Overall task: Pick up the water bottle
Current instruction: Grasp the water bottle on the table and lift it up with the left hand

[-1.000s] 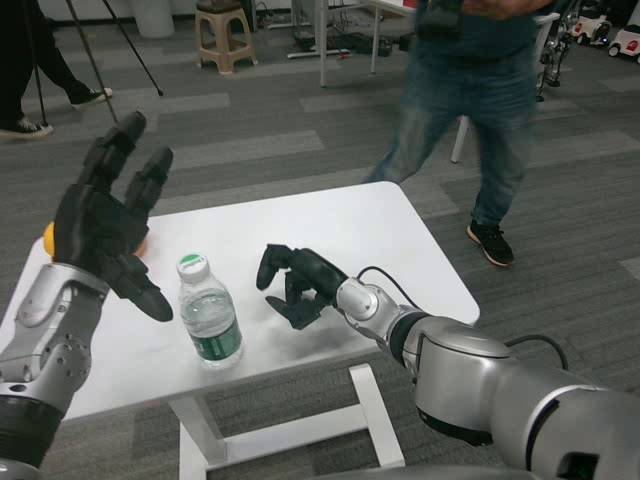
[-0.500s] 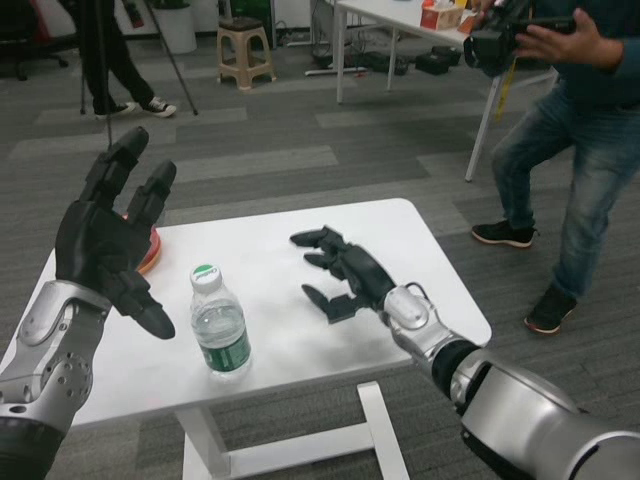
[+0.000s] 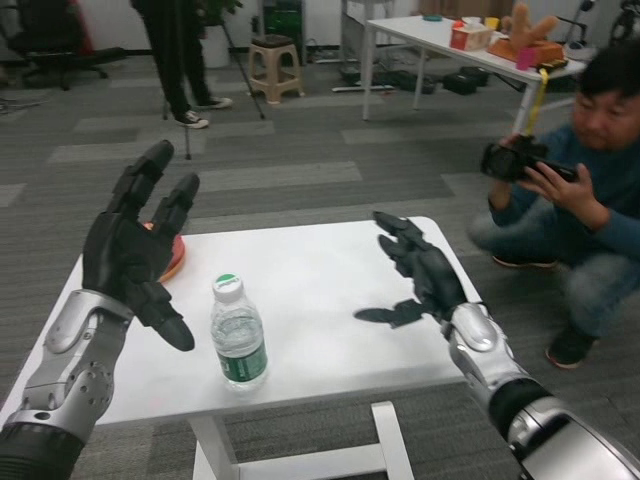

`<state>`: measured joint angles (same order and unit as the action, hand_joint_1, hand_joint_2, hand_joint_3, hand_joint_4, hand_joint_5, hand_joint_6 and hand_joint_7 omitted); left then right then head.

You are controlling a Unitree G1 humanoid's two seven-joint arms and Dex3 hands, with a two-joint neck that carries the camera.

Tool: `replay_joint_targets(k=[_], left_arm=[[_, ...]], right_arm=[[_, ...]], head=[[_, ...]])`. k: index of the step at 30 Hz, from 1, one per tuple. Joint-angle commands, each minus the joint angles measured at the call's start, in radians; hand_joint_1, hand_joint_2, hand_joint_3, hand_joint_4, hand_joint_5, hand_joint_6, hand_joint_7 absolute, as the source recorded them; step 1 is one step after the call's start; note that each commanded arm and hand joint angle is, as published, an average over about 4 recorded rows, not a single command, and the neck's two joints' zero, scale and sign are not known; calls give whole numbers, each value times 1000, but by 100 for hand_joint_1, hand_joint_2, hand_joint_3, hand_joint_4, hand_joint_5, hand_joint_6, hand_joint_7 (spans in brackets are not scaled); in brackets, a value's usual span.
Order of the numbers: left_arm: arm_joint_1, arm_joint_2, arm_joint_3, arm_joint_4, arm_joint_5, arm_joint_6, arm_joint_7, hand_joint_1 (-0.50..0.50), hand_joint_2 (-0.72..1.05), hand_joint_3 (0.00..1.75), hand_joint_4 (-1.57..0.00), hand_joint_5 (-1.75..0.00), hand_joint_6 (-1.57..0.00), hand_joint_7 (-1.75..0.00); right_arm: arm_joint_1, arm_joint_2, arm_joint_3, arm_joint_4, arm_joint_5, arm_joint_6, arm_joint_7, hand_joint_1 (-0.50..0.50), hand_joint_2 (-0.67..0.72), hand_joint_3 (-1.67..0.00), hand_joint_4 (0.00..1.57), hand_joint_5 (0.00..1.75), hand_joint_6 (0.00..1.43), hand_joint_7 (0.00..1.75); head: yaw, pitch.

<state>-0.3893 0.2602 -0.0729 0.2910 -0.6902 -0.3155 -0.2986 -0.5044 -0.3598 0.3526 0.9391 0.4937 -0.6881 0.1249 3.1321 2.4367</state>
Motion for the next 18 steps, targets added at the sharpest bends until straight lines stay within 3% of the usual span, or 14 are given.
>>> replay_joint_targets(k=[1, 8, 18], left_arm=[[7, -12, 11, -7, 8, -22, -2, -50, -68, 9, 0, -31, 0, -42], [22, -33, 24, -7, 29, -30, -1, -50, -66, 9, 0, -31, 0, -38], [48, -22, 35, -18, 31, -21, 1, -50, -64, 9, 0, -31, 0, -40]], right_arm=[[13, -22, -25, -13, 2, -14, -1, -50, 15, -22, 0, 0, 0, 23], [0, -46, -7, -6, 2, -14, -1, -50, 23, -16, 0, 0, 0, 24], [-17, -50, 17, -10, 2, -14, -2, -50, 30, -16, 0, 0, 0, 14]], head=[[56, -5], [115, -6], [130, -10]])
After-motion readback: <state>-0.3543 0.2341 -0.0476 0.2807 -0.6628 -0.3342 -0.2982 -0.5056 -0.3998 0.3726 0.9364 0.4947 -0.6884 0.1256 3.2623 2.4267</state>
